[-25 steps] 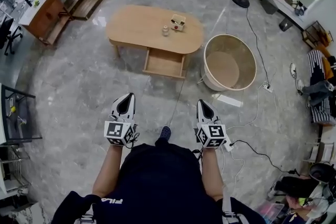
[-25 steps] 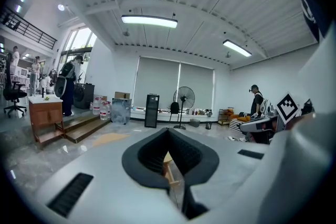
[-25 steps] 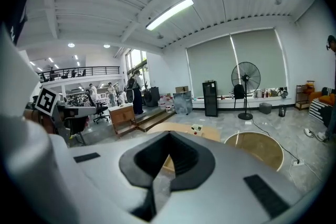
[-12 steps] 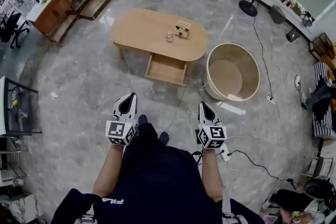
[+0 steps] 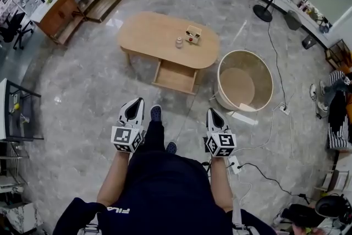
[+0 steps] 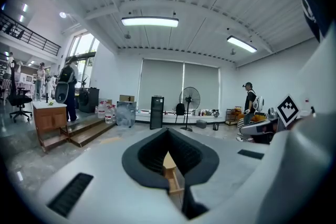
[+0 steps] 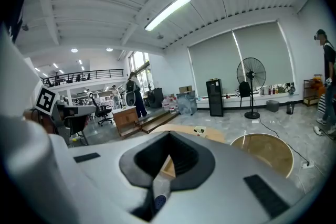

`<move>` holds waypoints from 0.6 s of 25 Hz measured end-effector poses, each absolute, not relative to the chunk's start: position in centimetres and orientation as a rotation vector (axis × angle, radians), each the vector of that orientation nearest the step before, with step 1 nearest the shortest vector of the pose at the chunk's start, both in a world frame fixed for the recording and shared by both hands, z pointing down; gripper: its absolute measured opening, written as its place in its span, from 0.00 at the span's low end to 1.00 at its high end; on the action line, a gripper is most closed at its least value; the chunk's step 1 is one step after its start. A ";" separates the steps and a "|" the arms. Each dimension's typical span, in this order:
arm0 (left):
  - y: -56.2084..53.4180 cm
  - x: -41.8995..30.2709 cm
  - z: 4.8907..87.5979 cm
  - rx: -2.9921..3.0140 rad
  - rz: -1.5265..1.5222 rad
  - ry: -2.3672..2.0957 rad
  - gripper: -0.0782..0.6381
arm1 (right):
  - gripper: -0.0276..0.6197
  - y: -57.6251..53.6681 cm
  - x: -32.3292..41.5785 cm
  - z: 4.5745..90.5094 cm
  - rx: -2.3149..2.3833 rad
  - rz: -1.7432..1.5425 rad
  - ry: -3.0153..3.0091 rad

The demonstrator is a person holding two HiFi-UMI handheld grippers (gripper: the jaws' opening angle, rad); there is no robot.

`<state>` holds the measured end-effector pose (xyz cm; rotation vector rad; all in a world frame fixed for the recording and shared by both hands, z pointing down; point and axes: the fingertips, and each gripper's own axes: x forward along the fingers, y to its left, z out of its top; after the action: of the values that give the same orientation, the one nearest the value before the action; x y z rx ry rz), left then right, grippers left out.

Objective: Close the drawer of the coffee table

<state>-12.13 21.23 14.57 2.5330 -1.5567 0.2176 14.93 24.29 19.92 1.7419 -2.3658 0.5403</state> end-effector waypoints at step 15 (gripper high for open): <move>15.9 -12.5 15.6 2.535 0.203 -1.528 0.14 | 0.08 19.6 14.9 20.9 1.782 0.619 -2.366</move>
<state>-12.48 15.94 15.65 2.5347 -1.5284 0.2026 14.87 19.65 20.86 1.7819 -2.3660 0.6186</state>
